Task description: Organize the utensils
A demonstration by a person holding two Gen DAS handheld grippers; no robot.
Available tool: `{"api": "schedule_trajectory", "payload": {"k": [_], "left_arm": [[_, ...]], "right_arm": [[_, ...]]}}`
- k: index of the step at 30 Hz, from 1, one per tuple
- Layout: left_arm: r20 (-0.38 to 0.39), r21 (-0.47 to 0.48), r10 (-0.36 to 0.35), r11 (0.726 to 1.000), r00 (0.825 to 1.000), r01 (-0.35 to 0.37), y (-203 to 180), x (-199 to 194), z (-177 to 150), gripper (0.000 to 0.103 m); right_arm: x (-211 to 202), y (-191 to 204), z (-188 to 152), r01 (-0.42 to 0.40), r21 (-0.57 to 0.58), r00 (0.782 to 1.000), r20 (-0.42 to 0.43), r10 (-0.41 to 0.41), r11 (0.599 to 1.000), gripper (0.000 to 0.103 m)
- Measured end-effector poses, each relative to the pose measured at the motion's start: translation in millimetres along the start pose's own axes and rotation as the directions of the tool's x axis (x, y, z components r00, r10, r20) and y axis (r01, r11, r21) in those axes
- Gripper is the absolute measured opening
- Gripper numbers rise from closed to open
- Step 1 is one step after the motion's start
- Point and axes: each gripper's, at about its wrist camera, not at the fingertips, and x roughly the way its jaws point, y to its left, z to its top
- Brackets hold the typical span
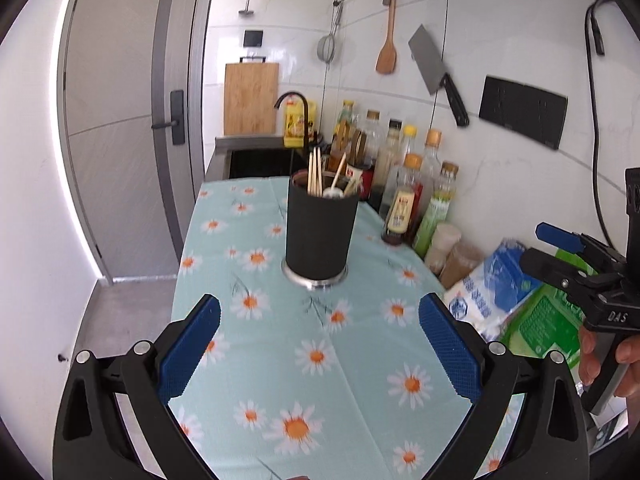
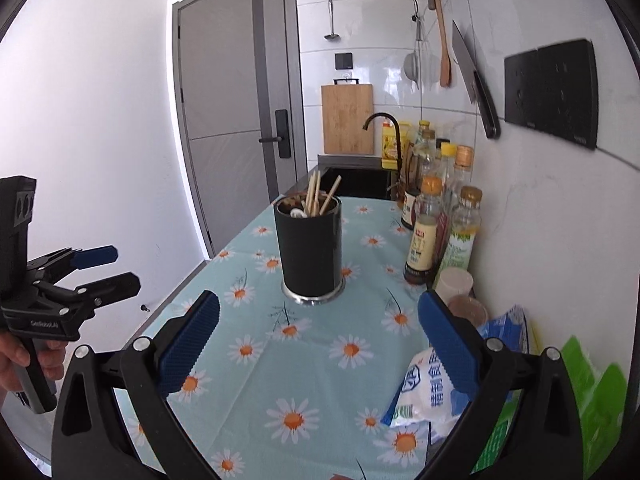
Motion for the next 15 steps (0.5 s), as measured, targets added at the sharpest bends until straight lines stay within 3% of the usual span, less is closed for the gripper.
{"api": "schedule_trajectory", "payload": {"k": [15], "left_arm": [[-0.076, -0.055, -0.010, 0.998, 0.997, 0.006, 0, 19, -32, 0.097]], "right_arm": [[11, 7, -37, -0.016, -0.007, 0.996, -0.084, 0.015, 1.000, 0.098]]}}
